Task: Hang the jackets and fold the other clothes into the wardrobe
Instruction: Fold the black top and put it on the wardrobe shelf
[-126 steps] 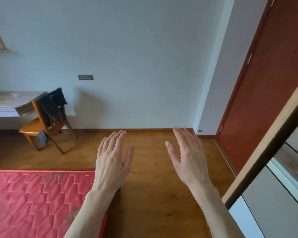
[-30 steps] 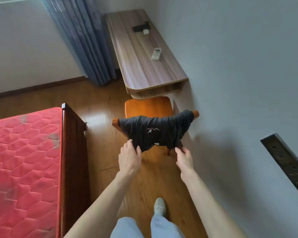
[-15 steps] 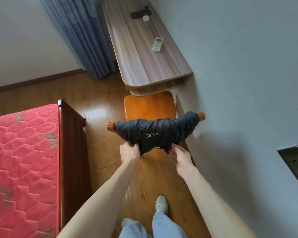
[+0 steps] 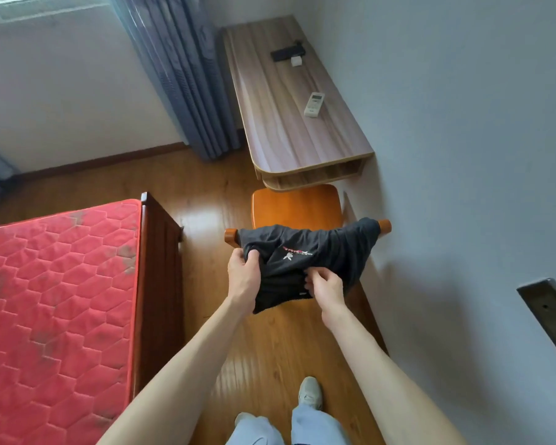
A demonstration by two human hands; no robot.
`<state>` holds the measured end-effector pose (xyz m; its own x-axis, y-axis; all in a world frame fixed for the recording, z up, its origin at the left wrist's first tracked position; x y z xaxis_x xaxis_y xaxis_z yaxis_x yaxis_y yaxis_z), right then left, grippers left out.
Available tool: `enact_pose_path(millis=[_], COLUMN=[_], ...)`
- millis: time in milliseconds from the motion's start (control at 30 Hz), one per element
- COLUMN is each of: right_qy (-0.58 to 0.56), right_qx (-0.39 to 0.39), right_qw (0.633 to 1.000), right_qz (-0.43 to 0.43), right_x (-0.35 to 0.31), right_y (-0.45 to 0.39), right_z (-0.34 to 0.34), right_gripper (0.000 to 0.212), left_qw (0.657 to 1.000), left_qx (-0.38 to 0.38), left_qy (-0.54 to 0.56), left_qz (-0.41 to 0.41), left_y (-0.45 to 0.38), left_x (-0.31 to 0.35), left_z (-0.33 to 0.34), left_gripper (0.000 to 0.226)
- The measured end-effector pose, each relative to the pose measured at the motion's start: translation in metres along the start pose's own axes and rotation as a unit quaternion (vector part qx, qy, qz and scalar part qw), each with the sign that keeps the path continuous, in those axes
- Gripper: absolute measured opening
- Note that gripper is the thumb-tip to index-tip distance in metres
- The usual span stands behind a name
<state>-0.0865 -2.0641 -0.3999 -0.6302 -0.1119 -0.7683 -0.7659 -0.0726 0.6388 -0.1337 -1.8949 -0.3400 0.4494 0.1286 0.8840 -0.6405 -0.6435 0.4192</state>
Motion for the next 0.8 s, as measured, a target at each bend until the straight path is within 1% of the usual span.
enact_pose_path(millis=[67, 133, 200, 267, 333, 433, 500, 533, 600, 700, 767, 800], right_qy=[0.042, 0.084, 0.102, 0.122, 0.150, 0.218, 0.254, 0.262, 0.283, 0.300, 0.302, 0.305], right_qx=[0.012, 0.025, 0.027, 0.009, -0.031, -0.131, -0.219, -0.260, -0.302, -0.321, -0.306, -0.289], right_qw=[0.995, 0.976, 0.952, 0.923, 0.890, 0.847, 0.830, 0.825, 0.810, 0.774, 0.759, 0.755], right_qz=[-0.094, -0.201, -0.286, -0.364, -0.430, -0.467, -0.446, -0.428, -0.415, -0.456, -0.489, -0.504], right_x=[-0.011, -0.030, -0.057, -0.091, -0.127, -0.182, -0.220, -0.239, -0.272, -0.310, -0.332, -0.343], right_y=[0.016, 0.033, 0.048, 0.059, 0.068, 0.076, 0.082, 0.086, 0.097, 0.115, 0.123, 0.126], right_z=[0.002, 0.005, 0.011, 0.016, 0.022, 0.034, 0.043, 0.047, 0.054, 0.065, 0.072, 0.075], right_gripper=[0.014, 0.011, 0.007, 0.014, 0.029, 0.054, 0.070, 0.071, 0.059, 0.035, 0.024, 0.019], left_qw=[1.000, 0.999, 0.997, 0.993, 0.989, 0.976, 0.965, 0.959, 0.949, 0.937, 0.927, 0.925], left_qx=[-0.017, -0.041, -0.057, -0.063, -0.078, -0.120, -0.158, -0.172, -0.177, -0.149, -0.163, -0.178], left_qy=[0.018, 0.005, -0.020, -0.042, -0.055, -0.076, -0.070, -0.060, -0.052, -0.065, -0.075, -0.082], left_qz=[0.016, 0.033, 0.057, 0.086, 0.113, 0.164, 0.199, 0.218, 0.256, 0.309, 0.330, 0.326], left_y=[0.003, 0.005, 0.009, 0.014, 0.022, 0.036, 0.044, 0.046, 0.048, 0.047, 0.044, 0.042], left_x=[0.030, 0.062, 0.094, 0.125, 0.154, 0.196, 0.222, 0.234, 0.258, 0.291, 0.306, 0.310], left_z=[-0.004, -0.008, -0.014, -0.020, -0.026, -0.036, -0.043, -0.047, -0.056, -0.077, -0.098, -0.109], left_gripper=[0.015, 0.012, 0.010, 0.012, 0.020, 0.027, 0.028, 0.029, 0.033, 0.034, 0.039, 0.042])
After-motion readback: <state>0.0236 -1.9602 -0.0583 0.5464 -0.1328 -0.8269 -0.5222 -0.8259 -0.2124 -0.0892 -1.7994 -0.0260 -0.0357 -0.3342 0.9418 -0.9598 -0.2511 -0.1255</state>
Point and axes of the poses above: each hand's wrist, its own y-axis away from the middle knuckle, its own z-axis out of the palm, x = y × z, the point moved 2 cm from there along -y, towards the middle knuckle, and after that the axes turned 4 degrees about z, right-handed, at the moved point
